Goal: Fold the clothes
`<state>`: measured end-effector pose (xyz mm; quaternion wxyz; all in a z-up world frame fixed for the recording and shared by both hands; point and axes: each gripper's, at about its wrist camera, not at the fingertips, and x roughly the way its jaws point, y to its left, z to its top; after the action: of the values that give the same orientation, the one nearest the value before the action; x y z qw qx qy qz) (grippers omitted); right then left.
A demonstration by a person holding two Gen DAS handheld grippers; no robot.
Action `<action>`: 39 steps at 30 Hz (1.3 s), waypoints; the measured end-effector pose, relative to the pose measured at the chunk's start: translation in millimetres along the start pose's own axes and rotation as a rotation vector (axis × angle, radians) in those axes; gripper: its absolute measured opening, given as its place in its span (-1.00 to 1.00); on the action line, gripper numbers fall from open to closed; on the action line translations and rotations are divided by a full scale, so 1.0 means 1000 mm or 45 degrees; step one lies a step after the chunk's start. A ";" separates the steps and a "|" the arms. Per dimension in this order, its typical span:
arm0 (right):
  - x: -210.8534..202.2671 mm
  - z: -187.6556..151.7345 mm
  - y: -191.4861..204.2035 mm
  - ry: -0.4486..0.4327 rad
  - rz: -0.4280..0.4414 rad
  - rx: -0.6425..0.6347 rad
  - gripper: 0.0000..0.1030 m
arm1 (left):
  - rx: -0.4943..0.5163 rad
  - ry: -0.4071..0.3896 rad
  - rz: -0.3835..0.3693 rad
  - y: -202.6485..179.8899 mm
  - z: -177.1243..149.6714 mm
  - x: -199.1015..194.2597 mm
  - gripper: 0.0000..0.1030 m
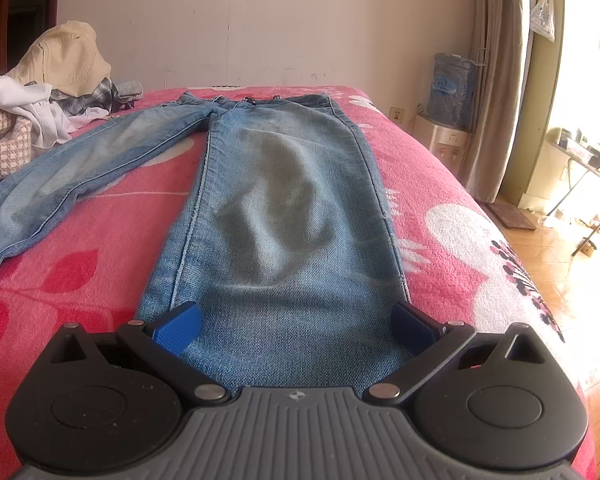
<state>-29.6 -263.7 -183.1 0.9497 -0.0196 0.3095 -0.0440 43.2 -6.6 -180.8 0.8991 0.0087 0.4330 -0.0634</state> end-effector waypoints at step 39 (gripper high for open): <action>0.000 0.000 0.000 -0.001 -0.001 0.001 1.00 | -0.017 -0.014 0.004 0.004 -0.002 0.001 -0.05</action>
<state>-29.6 -263.5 -183.2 0.9497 -0.0194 0.3093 -0.0444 42.4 -2.8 -183.1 0.9016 0.0031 0.4285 -0.0591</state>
